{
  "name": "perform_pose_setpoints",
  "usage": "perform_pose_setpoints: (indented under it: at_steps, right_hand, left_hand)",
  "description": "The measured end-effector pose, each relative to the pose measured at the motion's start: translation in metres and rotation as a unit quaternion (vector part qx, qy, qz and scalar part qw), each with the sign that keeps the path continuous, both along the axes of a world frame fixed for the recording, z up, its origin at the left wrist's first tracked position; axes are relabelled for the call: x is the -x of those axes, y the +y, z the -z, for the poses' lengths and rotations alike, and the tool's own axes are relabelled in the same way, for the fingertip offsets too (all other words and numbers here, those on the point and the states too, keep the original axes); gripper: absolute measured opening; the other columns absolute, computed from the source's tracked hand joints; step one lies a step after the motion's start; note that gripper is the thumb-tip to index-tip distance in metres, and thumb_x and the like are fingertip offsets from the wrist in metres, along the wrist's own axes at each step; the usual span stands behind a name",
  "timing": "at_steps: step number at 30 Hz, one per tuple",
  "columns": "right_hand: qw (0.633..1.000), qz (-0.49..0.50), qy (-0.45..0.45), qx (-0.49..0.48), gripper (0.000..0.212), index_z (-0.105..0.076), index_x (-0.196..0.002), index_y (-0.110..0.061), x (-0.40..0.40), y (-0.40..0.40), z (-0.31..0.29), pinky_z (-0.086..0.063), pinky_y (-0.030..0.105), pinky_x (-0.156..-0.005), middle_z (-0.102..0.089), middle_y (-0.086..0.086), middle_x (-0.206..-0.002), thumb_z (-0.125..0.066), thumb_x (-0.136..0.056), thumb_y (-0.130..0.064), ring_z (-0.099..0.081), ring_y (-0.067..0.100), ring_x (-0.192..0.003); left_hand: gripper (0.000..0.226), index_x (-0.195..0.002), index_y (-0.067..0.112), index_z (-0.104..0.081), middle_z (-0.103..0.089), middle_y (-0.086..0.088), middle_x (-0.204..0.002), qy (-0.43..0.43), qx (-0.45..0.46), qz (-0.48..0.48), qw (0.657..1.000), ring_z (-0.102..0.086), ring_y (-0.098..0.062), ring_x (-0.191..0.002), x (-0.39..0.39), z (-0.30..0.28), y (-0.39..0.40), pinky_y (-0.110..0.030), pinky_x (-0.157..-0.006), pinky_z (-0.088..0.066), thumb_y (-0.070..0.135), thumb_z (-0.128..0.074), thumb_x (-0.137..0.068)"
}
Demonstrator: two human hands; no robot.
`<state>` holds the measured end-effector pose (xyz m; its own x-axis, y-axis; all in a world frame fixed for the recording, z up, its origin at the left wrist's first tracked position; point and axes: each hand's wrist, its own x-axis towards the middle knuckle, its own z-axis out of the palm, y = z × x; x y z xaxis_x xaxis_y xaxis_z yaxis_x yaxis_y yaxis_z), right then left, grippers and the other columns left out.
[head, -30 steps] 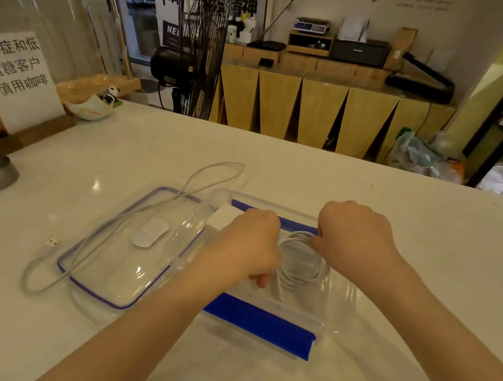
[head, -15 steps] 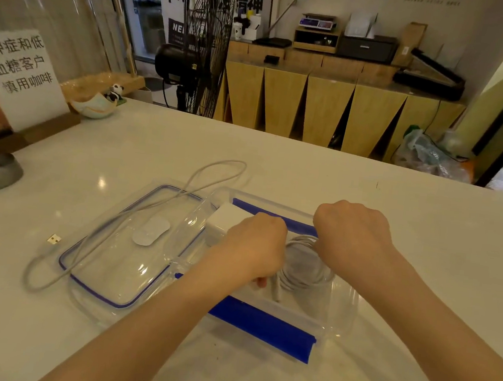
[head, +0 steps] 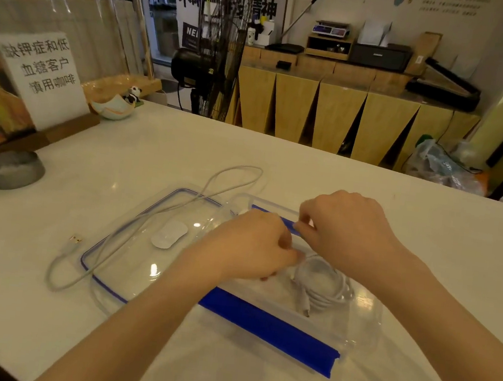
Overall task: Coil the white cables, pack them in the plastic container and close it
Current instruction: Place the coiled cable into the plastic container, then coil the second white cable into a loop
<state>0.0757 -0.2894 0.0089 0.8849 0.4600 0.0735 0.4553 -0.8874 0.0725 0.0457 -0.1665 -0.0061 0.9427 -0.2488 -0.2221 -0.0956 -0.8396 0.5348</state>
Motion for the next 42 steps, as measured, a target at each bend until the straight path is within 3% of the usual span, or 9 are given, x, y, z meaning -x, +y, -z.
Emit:
perform_pose_setpoints:
  at_steps: [4,10,14,19,22,26,30,37,42]
  right_hand:
    - [0.99,-0.107,0.02,-0.088,0.023,-0.066,-0.093,-0.02,0.001,0.028,-0.008,-0.052,0.031,-0.066,-0.067,0.0,-0.081,-0.048,-0.089,-0.032,-0.06,0.016,-0.072]
    - [0.96,-0.221,0.083,-0.148,0.019,-0.067,-0.098,-0.018,-0.016,0.086,-0.02,-0.053,0.033,-0.072,-0.067,-0.002,-0.089,-0.054,-0.087,-0.027,-0.059,0.013,-0.077]
    - [0.946,-0.275,0.118,-0.123,0.016,-0.066,-0.099,-0.018,-0.03,0.129,-0.018,-0.046,0.017,-0.066,-0.06,-0.008,-0.086,-0.06,-0.084,-0.02,-0.055,0.006,-0.076]
    - [0.943,-0.309,0.112,-0.042,0.029,-0.059,-0.111,-0.022,-0.033,0.169,0.0,-0.048,0.029,-0.074,-0.062,-0.001,-0.105,-0.062,-0.082,-0.021,-0.051,0.011,-0.084]
    - [0.933,-0.334,0.133,-0.001,0.037,-0.056,-0.116,-0.025,-0.029,0.181,0.014,-0.04,0.026,-0.07,-0.059,-0.002,-0.113,-0.063,-0.08,-0.021,-0.042,0.006,-0.082]
    - [0.928,-0.346,0.133,0.037,0.024,-0.065,-0.103,-0.02,-0.026,0.19,0.028,-0.042,0.029,-0.068,-0.063,-0.001,-0.107,-0.062,-0.079,-0.021,-0.053,0.012,-0.087]
    - [0.931,-0.337,0.138,-0.029,0.017,-0.07,-0.094,-0.012,-0.028,0.192,0.026,-0.051,0.037,-0.075,-0.069,0.005,-0.093,-0.061,-0.081,-0.018,-0.06,0.018,-0.083]
    - [0.93,-0.299,0.139,-0.166,0.017,-0.071,-0.095,-0.013,-0.036,0.18,0.007,-0.044,0.013,-0.066,-0.071,0.001,-0.093,-0.063,-0.082,-0.021,-0.058,0.007,-0.075]
    - [0.922,-0.258,0.117,-0.264,0.019,-0.071,-0.097,-0.014,-0.042,0.167,-0.008,-0.044,0.01,-0.064,-0.07,-0.001,-0.087,-0.063,-0.082,-0.022,-0.059,0.005,-0.071]
  left_hand:
    - [0.013,-0.081,0.028,-0.066,-0.072,0.005,-0.074,-0.047,0.115,-0.026,0.992,-0.066,-0.002,-0.065,0.01,-0.02,0.045,-0.004,-0.055,-0.047,0.032,-0.054,-0.086]
    - [0.014,-0.083,0.025,-0.069,-0.073,0.005,-0.078,-0.131,0.221,-0.14,0.956,-0.066,-0.003,-0.071,0.031,-0.028,0.127,-0.013,-0.063,-0.052,0.021,-0.056,-0.085]
    - [0.011,-0.087,0.029,-0.069,-0.072,0.01,-0.079,-0.162,0.143,-0.212,0.953,-0.062,0.005,-0.078,0.041,-0.009,0.177,-0.009,-0.062,-0.047,0.027,-0.058,-0.084]
    - [0.003,-0.079,0.038,-0.066,-0.069,0.018,-0.082,-0.108,0.087,-0.206,0.969,-0.058,0.013,-0.082,0.058,0.017,0.203,-0.007,-0.062,-0.046,0.037,-0.065,-0.077]
    - [0.027,-0.08,0.034,-0.068,-0.07,0.014,-0.08,-0.072,0.076,-0.189,0.976,-0.06,0.009,-0.079,0.063,0.026,0.212,-0.007,-0.062,-0.047,0.049,-0.074,-0.059]
    - [0.027,-0.073,0.028,-0.069,-0.069,0.009,-0.073,-0.061,0.062,-0.173,0.981,-0.06,0.005,-0.073,0.066,0.033,0.216,-0.008,-0.058,-0.044,0.042,-0.081,-0.054]
    - [0.019,-0.074,0.021,-0.07,-0.068,0.006,-0.071,-0.067,0.068,-0.155,0.983,-0.058,0.005,-0.068,0.064,0.035,0.213,-0.007,-0.058,-0.042,0.033,-0.079,-0.063]
    - [0.007,-0.079,0.021,-0.07,-0.071,0.005,-0.076,-0.086,0.054,-0.16,0.982,-0.061,-0.004,-0.069,0.053,0.039,0.211,-0.012,-0.062,-0.048,0.025,-0.07,-0.074]
    - [0.021,-0.075,0.016,-0.072,-0.068,0.007,-0.058,-0.141,0.16,-0.181,0.96,-0.062,-0.001,-0.058,0.051,0.025,0.205,-0.011,-0.061,-0.048,0.026,-0.057,-0.085]
